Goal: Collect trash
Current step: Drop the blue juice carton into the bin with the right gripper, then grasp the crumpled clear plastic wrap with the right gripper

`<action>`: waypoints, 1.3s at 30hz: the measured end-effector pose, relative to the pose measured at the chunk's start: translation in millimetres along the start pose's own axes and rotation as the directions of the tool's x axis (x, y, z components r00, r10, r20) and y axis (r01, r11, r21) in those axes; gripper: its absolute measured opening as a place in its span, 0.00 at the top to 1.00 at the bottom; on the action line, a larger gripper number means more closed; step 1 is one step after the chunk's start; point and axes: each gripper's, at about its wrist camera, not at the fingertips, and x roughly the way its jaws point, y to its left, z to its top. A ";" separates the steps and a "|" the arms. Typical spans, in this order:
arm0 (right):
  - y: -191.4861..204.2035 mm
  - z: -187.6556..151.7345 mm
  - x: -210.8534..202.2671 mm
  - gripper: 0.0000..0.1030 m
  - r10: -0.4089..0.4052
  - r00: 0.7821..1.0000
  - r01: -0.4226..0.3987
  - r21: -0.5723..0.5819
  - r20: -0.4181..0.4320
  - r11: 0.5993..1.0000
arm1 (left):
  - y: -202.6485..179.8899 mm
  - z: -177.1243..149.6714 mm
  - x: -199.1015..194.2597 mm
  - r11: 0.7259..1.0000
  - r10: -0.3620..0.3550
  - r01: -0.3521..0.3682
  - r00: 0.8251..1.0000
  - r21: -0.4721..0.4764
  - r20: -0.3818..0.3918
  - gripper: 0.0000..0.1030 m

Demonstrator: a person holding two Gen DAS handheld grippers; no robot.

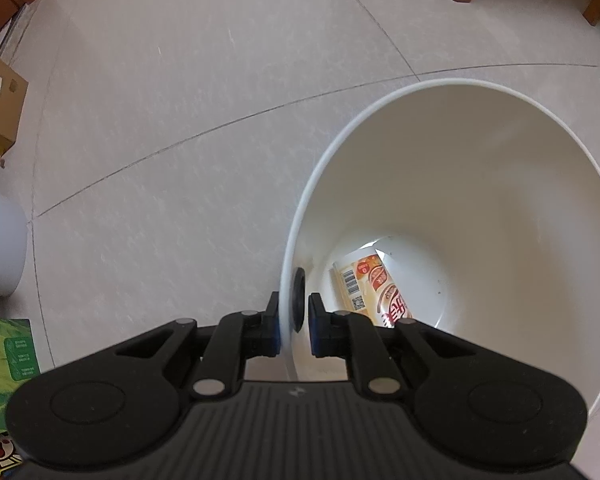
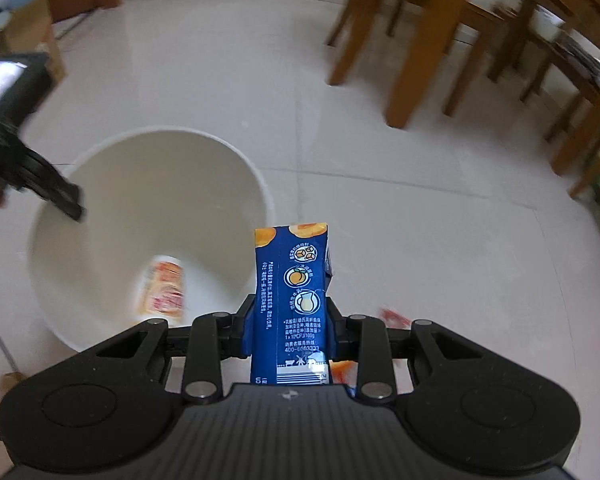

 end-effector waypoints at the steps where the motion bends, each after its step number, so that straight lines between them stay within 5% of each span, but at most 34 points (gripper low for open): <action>1: 5.0 5.9 -0.4 0.65 0.015 1.000 -0.015 -0.012 0.001 1.000 | 0.1 0.6 -0.3 1.000 -0.001 0.001 1.000 0.000 -0.003 0.89; 11: 57.4 41.2 18.6 0.64 0.130 0.991 -0.131 -0.085 -0.025 0.988 | 2.3 8.1 5.0 1.000 -0.015 0.015 1.000 0.001 -0.023 0.89; 15: 58.9 39.1 12.1 0.44 0.132 0.991 -0.132 -0.030 0.005 0.991 | 3.2 6.9 5.9 1.000 -0.016 0.016 1.000 0.007 -0.020 0.89; 18: 53.3 31.2 6.8 0.44 0.113 0.993 -0.113 0.019 0.014 0.993 | 2.2 5.3 6.3 1.000 -0.013 0.013 1.000 0.011 -0.021 0.89; 32: 1.2 -82.0 7.0 0.40 -0.044 0.997 0.063 0.333 -0.067 0.941 | 8.7 10.3 12.4 0.999 -0.037 0.037 0.998 -0.002 -0.049 0.92; 39: -19.3 -161.2 51.9 0.17 -0.105 0.973 0.184 0.420 -0.204 0.889 | 5.0 9.5 11.4 0.999 -0.030 0.032 0.999 0.045 -0.046 0.92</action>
